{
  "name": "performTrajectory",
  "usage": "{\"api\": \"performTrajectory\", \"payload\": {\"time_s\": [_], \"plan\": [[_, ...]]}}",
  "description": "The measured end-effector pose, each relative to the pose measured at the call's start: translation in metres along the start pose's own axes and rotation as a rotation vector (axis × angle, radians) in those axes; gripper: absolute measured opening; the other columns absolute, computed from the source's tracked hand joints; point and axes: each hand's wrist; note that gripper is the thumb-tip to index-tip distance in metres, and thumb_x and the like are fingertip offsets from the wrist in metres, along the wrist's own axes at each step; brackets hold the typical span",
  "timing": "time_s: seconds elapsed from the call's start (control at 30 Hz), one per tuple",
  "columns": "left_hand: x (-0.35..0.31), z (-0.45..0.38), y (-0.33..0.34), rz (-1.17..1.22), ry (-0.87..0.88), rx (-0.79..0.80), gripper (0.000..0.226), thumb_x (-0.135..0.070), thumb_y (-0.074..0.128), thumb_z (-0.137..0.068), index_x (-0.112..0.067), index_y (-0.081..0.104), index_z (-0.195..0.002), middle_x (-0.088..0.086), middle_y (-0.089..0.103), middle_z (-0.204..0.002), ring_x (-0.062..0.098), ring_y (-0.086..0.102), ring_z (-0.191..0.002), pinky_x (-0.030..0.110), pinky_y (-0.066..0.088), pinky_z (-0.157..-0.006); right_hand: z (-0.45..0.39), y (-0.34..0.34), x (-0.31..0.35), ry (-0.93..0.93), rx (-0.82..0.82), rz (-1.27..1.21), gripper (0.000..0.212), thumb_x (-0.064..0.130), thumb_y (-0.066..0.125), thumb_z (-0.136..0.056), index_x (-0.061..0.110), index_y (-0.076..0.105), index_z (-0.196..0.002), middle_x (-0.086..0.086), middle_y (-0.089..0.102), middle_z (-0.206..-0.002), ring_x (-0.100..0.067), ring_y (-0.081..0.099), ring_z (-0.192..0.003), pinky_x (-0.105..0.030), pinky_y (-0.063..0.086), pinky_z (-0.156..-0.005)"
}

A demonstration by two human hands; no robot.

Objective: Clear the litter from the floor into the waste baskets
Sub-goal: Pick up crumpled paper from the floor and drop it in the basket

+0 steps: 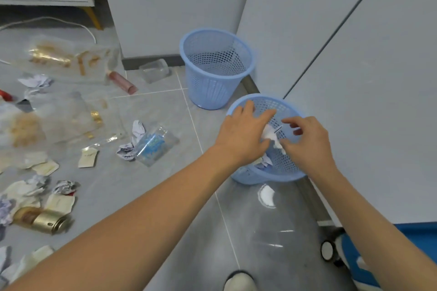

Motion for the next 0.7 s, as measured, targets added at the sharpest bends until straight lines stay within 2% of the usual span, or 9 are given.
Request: {"api": "performTrajectory", "payload": {"time_s": [0.1, 0.23, 0.37, 0.57, 0.7], "plan": [[0.005, 0.028, -0.006, 0.025, 0.046, -0.127, 0.054, -0.038, 0.061, -0.092, -0.029, 0.047, -0.144, 0.005, 0.050, -0.128, 0.027, 0.053, -0.112, 0.041, 0.049, -0.082, 0.021, 0.002, 0.011, -0.099, -0.078, 0.013, 0.051, -0.006, 0.068, -0.075, 0.022, 0.069, -0.117, 0.000, 0.056, -0.112, -0.024, 0.059, -0.104, -0.030, 0.046, -0.086], [0.042, 0.101, -0.015, 0.060, -0.025, -0.174, 0.037, -0.033, 0.059, -0.090, -0.025, 0.056, -0.126, -0.001, 0.051, -0.111, 0.024, 0.054, -0.100, 0.040, 0.048, -0.076, 0.054, 0.024, 0.054, -0.271, -0.084, -0.079, 0.038, -0.004, 0.069, -0.075, 0.015, 0.070, -0.108, -0.001, 0.059, -0.105, -0.022, 0.058, -0.099, -0.036, 0.051, -0.079], [0.097, 0.189, -0.013, 0.036, -0.235, -0.167, 0.034, -0.033, 0.058, -0.092, -0.027, 0.056, -0.126, -0.005, 0.052, -0.111, 0.018, 0.054, -0.102, 0.033, 0.043, -0.073, 0.099, 0.079, 0.102, -0.399, 0.168, -0.152, 0.035, 0.007, 0.068, -0.080, 0.021, 0.066, -0.111, 0.007, 0.054, -0.107, -0.018, 0.057, -0.102, -0.038, 0.053, -0.078], [0.166, 0.307, -0.004, -0.003, -0.515, -0.132, 0.032, -0.028, 0.059, -0.092, -0.027, 0.056, -0.124, -0.005, 0.053, -0.110, 0.021, 0.058, -0.102, 0.039, 0.049, -0.072, 0.157, 0.157, 0.148, -0.586, 0.459, -0.118, 0.033, 0.016, 0.068, -0.084, 0.022, 0.063, -0.115, 0.006, 0.053, -0.109, -0.019, 0.053, -0.103, -0.039, 0.053, -0.071], [0.196, 0.381, -0.001, -0.007, -0.719, -0.152, 0.034, -0.021, 0.064, -0.089, -0.024, 0.058, -0.123, -0.003, 0.055, -0.110, 0.024, 0.058, -0.100, 0.040, 0.050, -0.072, 0.196, 0.203, 0.172, -0.722, 0.649, -0.047, 0.035, 0.023, 0.069, -0.085, 0.024, 0.061, -0.119, 0.008, 0.052, -0.114, -0.018, 0.052, -0.105, -0.030, 0.048, -0.063]]}}
Point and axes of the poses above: each hand's wrist, its own z-axis away from the middle knuckle, its own y-axis out of the palm, x = y × z
